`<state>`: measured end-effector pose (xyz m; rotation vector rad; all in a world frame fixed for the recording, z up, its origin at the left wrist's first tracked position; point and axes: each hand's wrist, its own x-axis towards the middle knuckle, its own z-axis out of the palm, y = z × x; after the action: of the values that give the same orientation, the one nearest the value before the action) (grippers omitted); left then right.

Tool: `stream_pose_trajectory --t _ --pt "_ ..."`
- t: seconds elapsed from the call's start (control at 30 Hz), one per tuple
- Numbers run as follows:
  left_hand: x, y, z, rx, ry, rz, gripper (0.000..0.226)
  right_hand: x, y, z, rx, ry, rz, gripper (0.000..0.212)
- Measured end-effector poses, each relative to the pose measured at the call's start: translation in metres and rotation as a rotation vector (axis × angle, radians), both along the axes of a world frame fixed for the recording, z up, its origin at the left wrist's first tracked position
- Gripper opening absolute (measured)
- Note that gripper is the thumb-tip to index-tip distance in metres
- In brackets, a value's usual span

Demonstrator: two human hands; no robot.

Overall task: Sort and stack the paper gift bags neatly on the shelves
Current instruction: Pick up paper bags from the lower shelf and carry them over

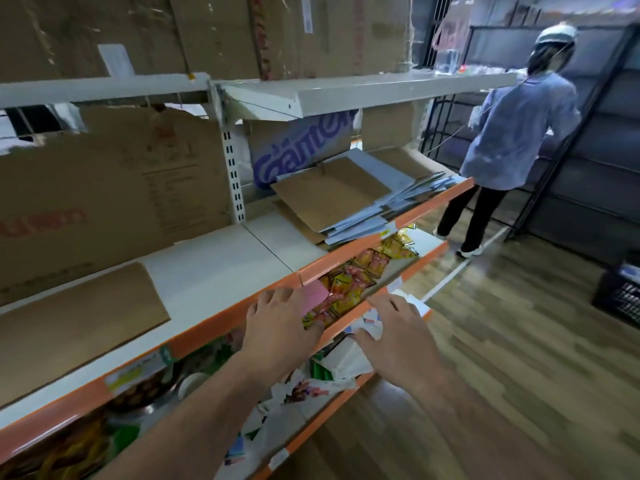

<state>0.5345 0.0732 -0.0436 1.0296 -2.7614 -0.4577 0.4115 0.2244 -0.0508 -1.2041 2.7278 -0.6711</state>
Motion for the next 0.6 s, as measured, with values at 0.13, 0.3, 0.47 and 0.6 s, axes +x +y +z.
stream_pose_trajectory --t 0.13,0.3,0.47,0.6 --pt "-0.06 -0.015 -0.008 -0.005 0.024 -0.057 0.059 -0.048 -0.007 -0.007 0.023 -0.015 -0.043 0.051" --pt "-0.151 -0.051 -0.014 -0.034 0.096 -0.125 0.056 -0.127 -0.035 -0.004 0.032 0.021 -0.113 0.048" --pt "-0.229 -0.092 -0.006 -0.062 0.109 -0.185 0.062 -0.2 -0.078 0.008 0.023 0.037 -0.143 0.052" --pt "-0.275 -0.121 -0.005 -0.092 0.188 -0.203 0.068 -0.244 -0.106 0.014 -0.013 0.047 -0.152 0.056"
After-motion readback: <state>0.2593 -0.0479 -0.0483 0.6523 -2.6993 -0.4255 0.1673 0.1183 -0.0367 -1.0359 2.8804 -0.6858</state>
